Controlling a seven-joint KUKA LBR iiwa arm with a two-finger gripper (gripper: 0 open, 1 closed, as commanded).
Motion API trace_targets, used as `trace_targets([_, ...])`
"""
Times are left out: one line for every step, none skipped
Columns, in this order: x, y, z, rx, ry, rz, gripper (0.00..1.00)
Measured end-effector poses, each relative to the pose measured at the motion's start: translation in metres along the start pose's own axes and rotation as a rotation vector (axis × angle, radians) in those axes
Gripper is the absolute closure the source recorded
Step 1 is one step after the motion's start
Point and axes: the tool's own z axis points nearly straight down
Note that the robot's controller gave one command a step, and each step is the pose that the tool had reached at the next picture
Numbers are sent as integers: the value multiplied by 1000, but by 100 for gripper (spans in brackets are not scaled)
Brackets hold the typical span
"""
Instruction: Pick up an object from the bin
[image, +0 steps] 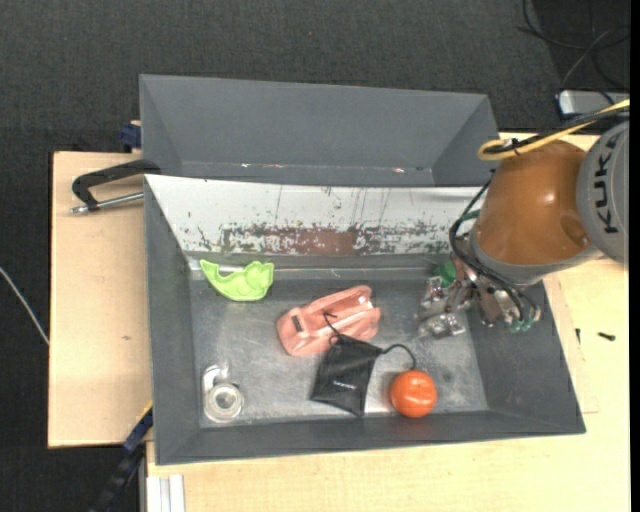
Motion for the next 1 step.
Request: trace_targets([5,-8,-61,1,-2,-14,100])
